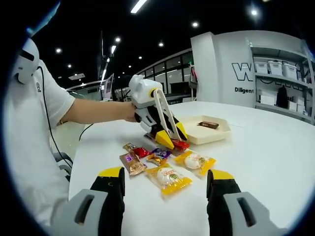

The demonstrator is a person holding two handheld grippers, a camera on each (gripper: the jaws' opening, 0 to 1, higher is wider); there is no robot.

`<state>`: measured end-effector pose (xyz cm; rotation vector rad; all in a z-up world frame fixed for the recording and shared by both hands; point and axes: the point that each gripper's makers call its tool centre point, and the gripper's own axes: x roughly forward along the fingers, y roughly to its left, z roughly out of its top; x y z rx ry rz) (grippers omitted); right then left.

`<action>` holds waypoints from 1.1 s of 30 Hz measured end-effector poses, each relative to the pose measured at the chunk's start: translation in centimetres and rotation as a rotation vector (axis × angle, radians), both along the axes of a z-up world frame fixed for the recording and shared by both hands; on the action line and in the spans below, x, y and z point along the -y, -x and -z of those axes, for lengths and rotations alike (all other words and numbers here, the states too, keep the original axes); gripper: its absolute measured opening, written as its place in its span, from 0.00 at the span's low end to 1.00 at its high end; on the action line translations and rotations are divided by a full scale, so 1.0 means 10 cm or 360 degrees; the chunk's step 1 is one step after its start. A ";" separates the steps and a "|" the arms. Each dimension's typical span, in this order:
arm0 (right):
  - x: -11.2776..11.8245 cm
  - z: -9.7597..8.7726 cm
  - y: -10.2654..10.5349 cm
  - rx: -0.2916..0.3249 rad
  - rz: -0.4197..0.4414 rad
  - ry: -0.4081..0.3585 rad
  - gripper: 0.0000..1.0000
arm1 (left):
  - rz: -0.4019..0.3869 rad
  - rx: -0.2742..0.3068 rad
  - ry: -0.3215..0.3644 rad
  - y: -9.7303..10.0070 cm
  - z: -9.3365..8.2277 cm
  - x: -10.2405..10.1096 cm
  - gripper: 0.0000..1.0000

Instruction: Place the target food into the container with the food tongs after gripping and lifting it, then release it inside without dropping or visibly crushing the food.

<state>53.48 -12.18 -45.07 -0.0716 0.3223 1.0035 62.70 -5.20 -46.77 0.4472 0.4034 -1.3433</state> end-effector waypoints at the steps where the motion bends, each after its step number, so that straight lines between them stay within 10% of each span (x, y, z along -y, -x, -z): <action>1: 0.00 0.00 0.00 -0.0001 0.0001 -0.0001 0.66 | 0.0006 0.0005 0.0001 0.00 -0.02 0.00 0.23; 15: 0.03 0.01 0.03 -0.0001 0.0005 -0.0010 0.66 | 0.0065 0.0042 -0.0009 -0.02 -0.32 -0.14 0.23; 33: 0.09 0.03 0.00 -0.0010 0.0021 -0.0013 0.66 | 0.0018 0.0116 0.0015 -0.55 -0.59 -0.22 0.23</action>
